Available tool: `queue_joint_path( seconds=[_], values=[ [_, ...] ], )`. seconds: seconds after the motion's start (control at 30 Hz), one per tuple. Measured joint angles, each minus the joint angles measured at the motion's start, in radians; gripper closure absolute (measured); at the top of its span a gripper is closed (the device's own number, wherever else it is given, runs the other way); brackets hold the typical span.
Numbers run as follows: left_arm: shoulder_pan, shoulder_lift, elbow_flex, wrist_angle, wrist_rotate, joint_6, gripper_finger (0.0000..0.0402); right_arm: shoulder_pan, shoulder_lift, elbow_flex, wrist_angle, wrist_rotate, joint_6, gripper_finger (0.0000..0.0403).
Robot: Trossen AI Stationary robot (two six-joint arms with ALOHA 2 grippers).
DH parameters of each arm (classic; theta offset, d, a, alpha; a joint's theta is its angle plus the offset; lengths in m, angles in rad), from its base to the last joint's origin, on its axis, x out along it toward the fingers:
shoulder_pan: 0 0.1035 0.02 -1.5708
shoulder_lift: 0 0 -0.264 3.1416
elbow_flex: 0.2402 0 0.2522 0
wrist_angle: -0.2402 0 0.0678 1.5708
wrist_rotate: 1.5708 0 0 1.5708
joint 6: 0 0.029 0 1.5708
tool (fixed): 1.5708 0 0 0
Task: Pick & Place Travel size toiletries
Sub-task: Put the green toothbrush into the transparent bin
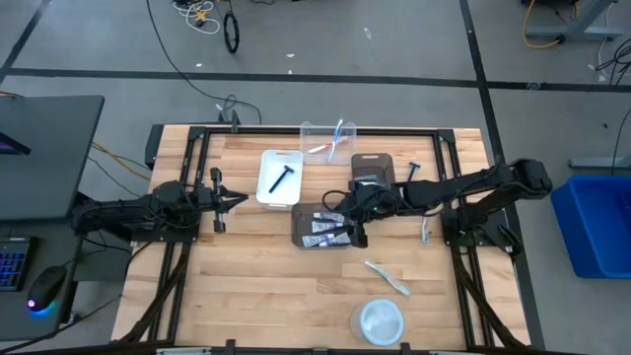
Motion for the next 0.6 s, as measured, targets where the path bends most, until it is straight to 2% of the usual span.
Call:
queue_joint_path(
  seconds=[0.2, 0.6],
  values=[
    [0.0, 0.0, 0.0, 0.001, 0.0, 0.0, 0.0374, 0.017, -0.059, -0.011, -0.065, 0.013, 0.003, 0.0166],
    [0.0, 0.0, 0.0, 0.0, 0.0, 0.0, 0.0374, 0.067, -0.259, -0.166, -0.101, 0.013, 0.038, 0.0215]
  ],
)
